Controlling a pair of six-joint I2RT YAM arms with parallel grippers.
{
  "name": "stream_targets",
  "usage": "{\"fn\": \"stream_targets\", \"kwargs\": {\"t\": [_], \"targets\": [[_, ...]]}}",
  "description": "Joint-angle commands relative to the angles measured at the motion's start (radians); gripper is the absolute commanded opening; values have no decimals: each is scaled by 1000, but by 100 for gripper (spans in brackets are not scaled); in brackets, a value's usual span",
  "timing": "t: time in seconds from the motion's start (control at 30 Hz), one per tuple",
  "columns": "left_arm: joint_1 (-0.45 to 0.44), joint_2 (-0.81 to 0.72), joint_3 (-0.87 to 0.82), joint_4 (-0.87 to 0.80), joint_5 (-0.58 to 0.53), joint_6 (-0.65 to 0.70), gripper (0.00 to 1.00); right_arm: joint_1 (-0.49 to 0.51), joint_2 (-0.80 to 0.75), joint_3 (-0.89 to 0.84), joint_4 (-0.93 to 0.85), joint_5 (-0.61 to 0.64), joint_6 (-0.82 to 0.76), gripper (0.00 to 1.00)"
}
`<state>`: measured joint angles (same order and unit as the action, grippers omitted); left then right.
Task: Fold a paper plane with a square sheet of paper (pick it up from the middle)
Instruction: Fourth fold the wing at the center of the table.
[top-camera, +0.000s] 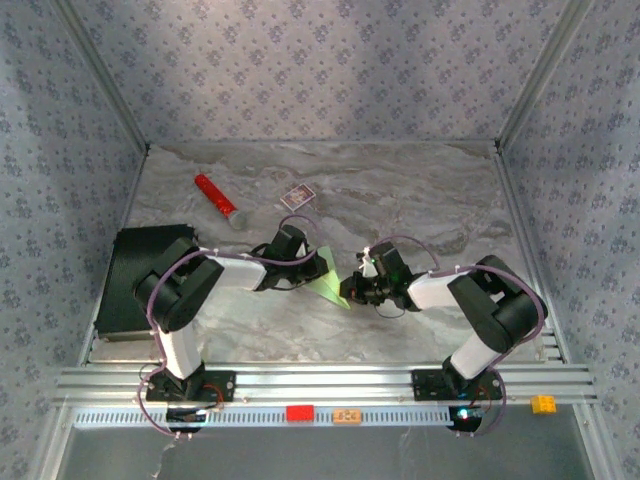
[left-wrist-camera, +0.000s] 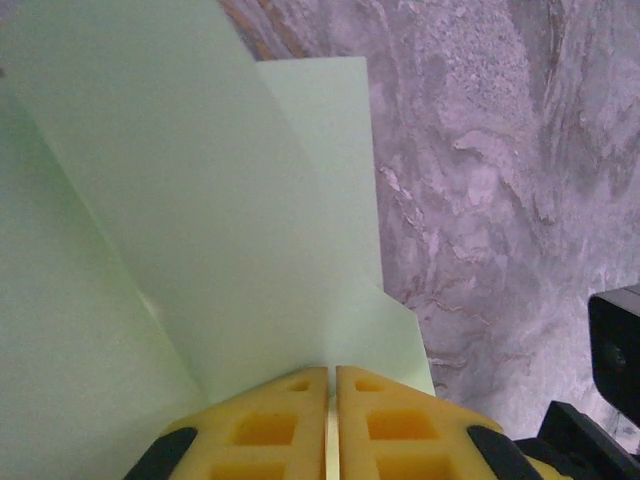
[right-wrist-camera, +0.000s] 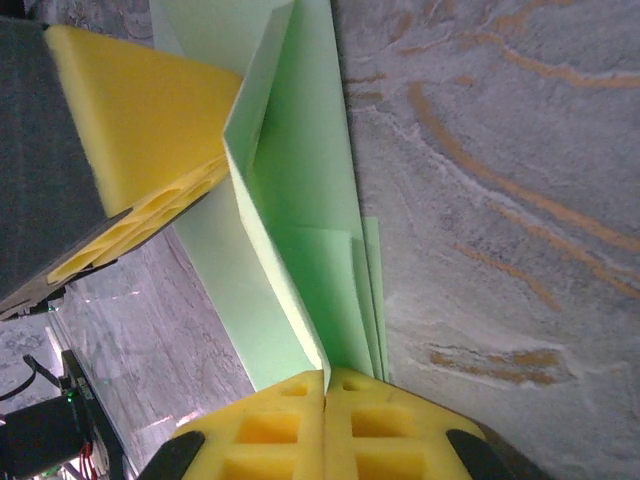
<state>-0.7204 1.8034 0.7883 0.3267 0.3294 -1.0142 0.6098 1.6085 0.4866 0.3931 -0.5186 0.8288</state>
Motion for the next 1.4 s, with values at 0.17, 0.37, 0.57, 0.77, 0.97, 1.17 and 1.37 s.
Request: {"fn": "stream_targets", "kwargs": {"t": [0.17,0.37,0.57,0.77,0.97,1.17,1.37], "targets": [[-10,36,27,-2,26,22,9,-1,44,-34,-65,29,24,5],[-10,78,43,-37,27,8,8,-1,30,-34,-63,26,21,8],[-11,81,37,-51,25,11,7,-1,8,-19,-81,26,15,12],[-10,58,34,-58,27,20,7,-5,-23,2,-112,26,-5,15],[-11,22,23,-57,30,24,7,-12,-45,38,-121,27,-23,18],[-11,7,12,-44,30,17,7,-13,-26,83,-117,19,-28,20],[-12,-8,5,-39,27,13,7,-13,19,98,-97,-9,-17,20]]}}
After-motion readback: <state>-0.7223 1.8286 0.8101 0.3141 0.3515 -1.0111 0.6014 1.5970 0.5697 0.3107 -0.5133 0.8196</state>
